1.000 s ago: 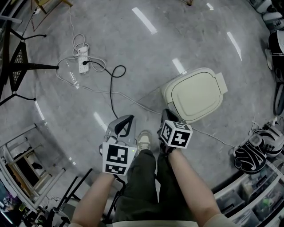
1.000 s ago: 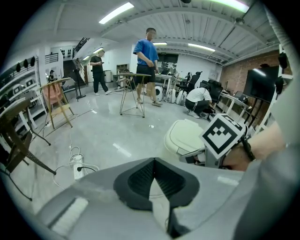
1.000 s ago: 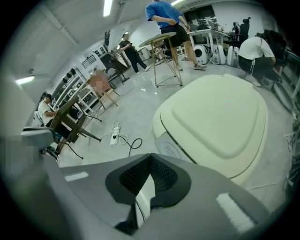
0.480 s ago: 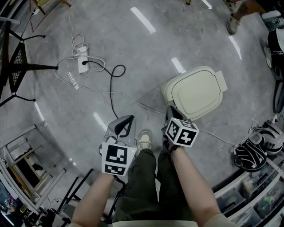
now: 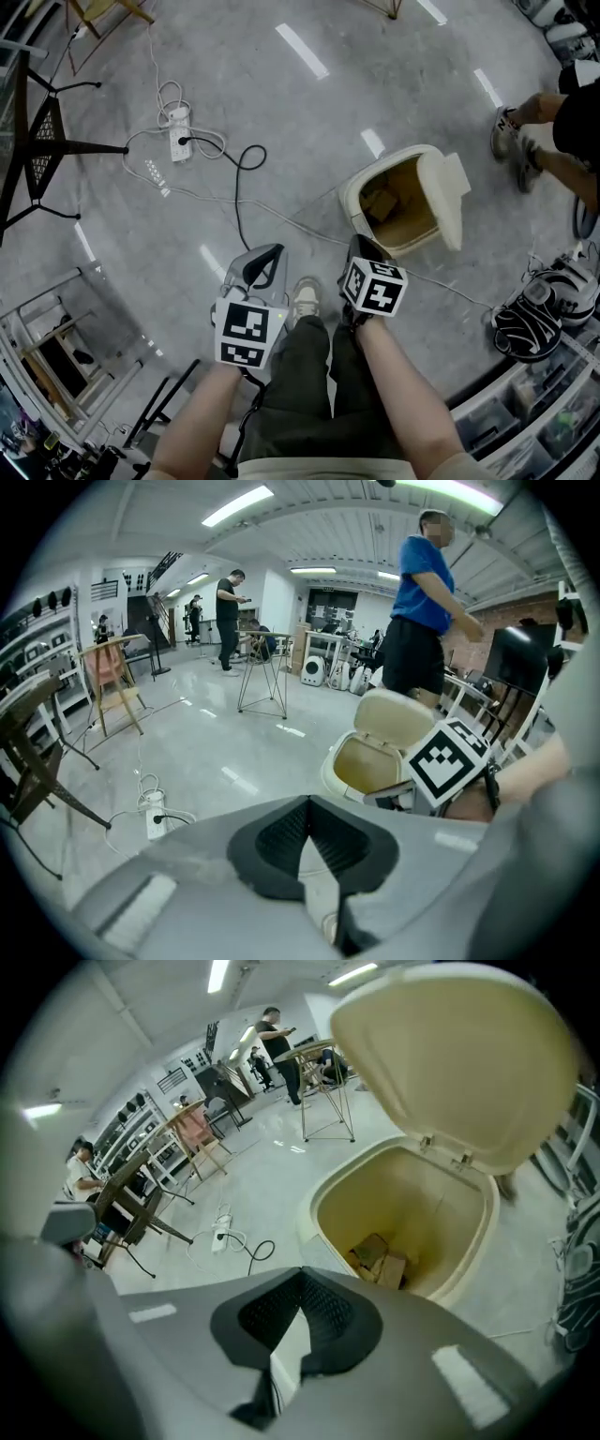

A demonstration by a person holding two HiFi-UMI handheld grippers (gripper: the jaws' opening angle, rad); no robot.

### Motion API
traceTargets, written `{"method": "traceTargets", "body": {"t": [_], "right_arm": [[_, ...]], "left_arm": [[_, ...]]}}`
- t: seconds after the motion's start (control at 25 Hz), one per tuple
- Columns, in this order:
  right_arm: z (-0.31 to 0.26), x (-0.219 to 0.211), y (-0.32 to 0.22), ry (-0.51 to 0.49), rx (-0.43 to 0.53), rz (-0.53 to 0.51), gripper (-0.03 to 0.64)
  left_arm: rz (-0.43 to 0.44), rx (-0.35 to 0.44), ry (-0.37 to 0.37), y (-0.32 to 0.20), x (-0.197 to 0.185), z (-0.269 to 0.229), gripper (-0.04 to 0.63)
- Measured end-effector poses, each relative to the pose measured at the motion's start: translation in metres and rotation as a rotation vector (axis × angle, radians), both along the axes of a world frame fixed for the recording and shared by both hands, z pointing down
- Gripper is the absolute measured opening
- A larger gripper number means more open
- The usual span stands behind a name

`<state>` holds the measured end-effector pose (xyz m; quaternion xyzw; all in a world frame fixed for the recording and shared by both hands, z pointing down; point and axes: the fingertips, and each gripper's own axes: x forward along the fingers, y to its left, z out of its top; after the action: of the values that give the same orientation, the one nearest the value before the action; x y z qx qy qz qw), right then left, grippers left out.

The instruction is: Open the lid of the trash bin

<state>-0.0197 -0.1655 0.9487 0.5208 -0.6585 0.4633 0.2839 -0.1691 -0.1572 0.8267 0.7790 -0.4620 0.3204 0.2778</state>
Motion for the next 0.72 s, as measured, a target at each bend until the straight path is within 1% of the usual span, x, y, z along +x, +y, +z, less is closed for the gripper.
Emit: {"method": "traceTargets", "body": {"t": [0.12,0.24,0.48,0.72], "right_arm": [[-0.03,0.006,0.004,0.003,0.017,-0.014,0.003],[-0.072,0.013,0.004,0.004,0.04,-0.034,0.003],[-0.183,0.031,-0.016,0.003,0.178,-0.071,0.003],[-0.307,0.051,-0.016,-0.027,0.338,-0.077,0.003]], "left_arm": [[-0.003,0.002,0.004,-0.002,0.001,-0.024,0.002],[-0.002,0.016,0.01,-0.005,0.001,-0.057,0.002],[0.025,0.086,0.007,-0.017,0.009,-0.139,0.002],[0.046,0.199,0.013,-0.02,0.022,-0.236,0.002]]}}
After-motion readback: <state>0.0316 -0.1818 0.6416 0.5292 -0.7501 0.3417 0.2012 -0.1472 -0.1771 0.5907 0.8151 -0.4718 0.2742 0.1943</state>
